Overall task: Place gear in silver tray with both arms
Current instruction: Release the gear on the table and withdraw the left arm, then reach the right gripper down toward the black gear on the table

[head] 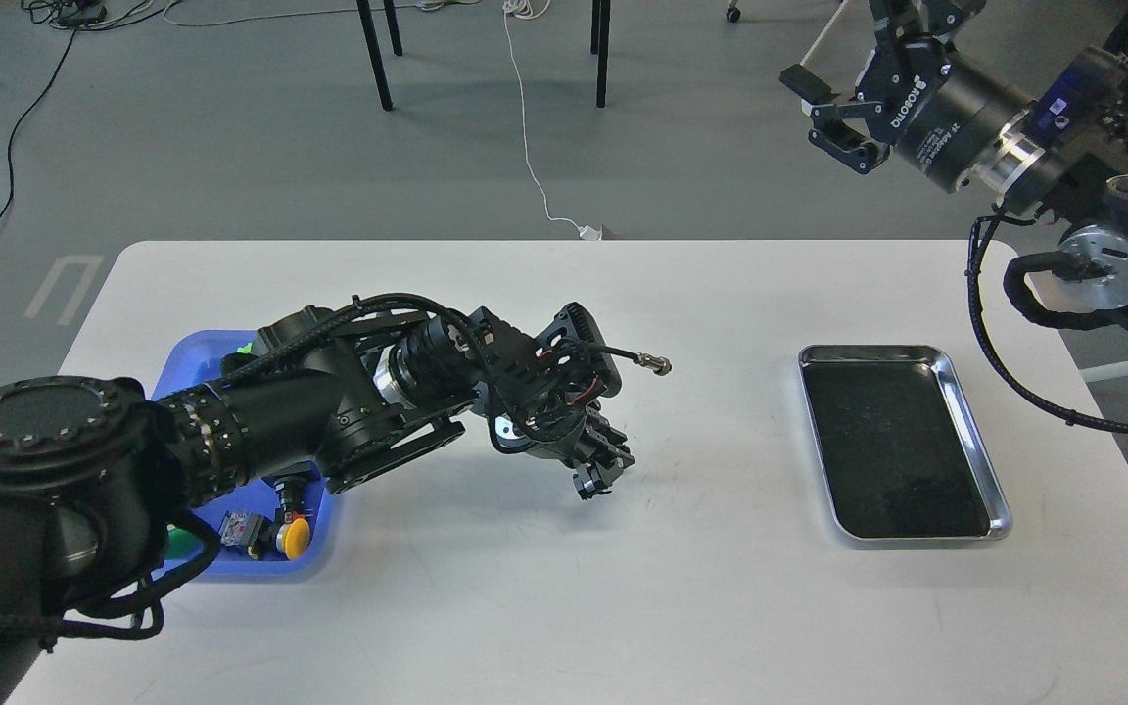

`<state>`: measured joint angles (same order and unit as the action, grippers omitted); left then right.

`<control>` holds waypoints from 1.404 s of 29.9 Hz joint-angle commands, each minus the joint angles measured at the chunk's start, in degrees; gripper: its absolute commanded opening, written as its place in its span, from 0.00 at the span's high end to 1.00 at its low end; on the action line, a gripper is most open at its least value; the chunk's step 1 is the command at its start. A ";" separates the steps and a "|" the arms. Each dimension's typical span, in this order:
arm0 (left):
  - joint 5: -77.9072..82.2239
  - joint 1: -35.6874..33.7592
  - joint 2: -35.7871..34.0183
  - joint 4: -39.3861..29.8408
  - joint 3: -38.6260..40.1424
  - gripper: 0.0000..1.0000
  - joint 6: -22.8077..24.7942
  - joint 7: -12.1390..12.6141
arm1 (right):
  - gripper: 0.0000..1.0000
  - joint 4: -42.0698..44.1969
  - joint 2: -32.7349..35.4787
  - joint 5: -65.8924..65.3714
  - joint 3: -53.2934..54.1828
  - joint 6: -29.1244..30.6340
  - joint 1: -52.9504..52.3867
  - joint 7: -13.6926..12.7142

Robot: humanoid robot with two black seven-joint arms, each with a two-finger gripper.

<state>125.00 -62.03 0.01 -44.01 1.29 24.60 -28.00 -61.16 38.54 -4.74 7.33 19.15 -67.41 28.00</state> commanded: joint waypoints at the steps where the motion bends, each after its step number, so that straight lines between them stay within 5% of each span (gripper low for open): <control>1: 0.00 0.59 -0.01 0.06 -0.32 0.72 -0.08 0.00 | 0.01 0.08 0.13 0.00 -0.03 0.01 0.08 0.00; 4: 0.00 0.51 -0.01 -0.02 -0.14 0.55 -0.17 0.00 | 0.01 -0.01 0.30 0.00 -0.03 0.01 0.26 0.00; 6: 0.00 0.42 -0.01 -0.02 0.21 0.25 -1.04 0.00 | 0.01 -0.18 0.83 0.00 -0.03 0.09 0.26 0.00; 7: 0.00 0.33 -0.01 -0.11 0.38 0.19 -2.18 0.00 | 0.01 -0.27 1.27 0.00 -0.03 0.18 0.26 0.00; 14: 0.00 -0.02 -0.01 -5.28 3.88 0.12 -5.01 0.00 | 0.01 -0.80 3.55 0.09 0.06 0.45 1.14 0.00; 19: -14.92 1.03 -10.97 -10.39 10.57 0.08 -5.09 0.00 | 0.01 -2.47 6.71 0.09 0.76 0.80 4.29 0.00; 27: -55.59 18.58 -23.02 -15.21 25.32 0.03 -9.31 0.00 | 0.01 -2.29 10.32 -1.31 0.85 6.15 13.78 0.00; 34: -69.53 36.96 -22.77 -23.57 46.58 0.02 -10.28 0.00 | 0.01 -2.82 10.67 -29.23 -0.03 7.48 12.05 0.00; 42: -84.82 42.60 -21.54 -24.02 56.28 0.02 -9.66 0.85 | 0.01 -5.28 5.85 -51.05 -17.75 7.39 -8.06 0.00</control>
<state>45.08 -19.92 -21.40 -67.96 56.51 15.01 -27.64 -65.33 46.85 -49.53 -2.41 26.64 -67.22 28.00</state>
